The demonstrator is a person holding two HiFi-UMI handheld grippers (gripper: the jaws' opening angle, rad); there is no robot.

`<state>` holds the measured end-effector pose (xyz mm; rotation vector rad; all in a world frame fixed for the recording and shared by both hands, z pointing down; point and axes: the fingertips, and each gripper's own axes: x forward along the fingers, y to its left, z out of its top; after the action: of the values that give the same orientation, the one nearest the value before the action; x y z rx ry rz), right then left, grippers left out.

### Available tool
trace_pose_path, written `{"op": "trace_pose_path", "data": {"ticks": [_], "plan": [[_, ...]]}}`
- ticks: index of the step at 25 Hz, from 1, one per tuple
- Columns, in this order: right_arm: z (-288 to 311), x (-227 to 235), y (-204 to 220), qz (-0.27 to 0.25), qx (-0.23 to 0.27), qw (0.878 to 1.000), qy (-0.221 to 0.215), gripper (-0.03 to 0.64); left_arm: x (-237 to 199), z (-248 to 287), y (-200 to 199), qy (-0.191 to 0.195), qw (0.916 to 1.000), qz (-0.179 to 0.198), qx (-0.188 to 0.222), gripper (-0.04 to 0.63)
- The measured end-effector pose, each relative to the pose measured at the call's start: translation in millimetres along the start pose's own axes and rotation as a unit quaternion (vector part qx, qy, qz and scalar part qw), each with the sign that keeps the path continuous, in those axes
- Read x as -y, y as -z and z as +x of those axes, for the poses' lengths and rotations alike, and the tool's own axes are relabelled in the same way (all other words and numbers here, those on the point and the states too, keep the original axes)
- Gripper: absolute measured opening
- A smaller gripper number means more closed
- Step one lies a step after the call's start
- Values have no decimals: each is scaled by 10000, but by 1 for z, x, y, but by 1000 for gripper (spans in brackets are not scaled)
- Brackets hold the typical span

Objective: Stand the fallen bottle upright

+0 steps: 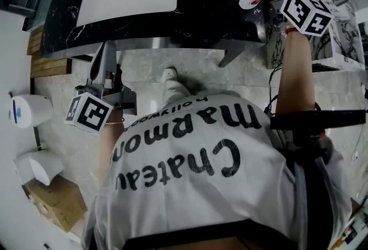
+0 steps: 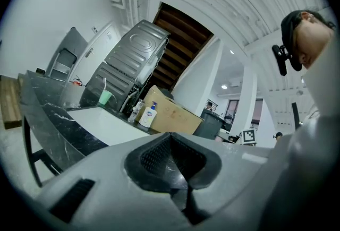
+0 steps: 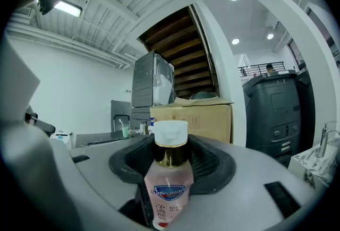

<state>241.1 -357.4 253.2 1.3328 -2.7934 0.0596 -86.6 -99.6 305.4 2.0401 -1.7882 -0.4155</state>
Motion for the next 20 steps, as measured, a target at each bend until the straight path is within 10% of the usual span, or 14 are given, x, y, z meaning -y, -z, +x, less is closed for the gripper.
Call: {"op": "trace_pose_path", "data": {"ticks": [20], "plan": [[-8, -6, 4, -79, -295, 9994, -167, 239, 4, -32, -8, -264, 9992, 100, 279, 14]]}}
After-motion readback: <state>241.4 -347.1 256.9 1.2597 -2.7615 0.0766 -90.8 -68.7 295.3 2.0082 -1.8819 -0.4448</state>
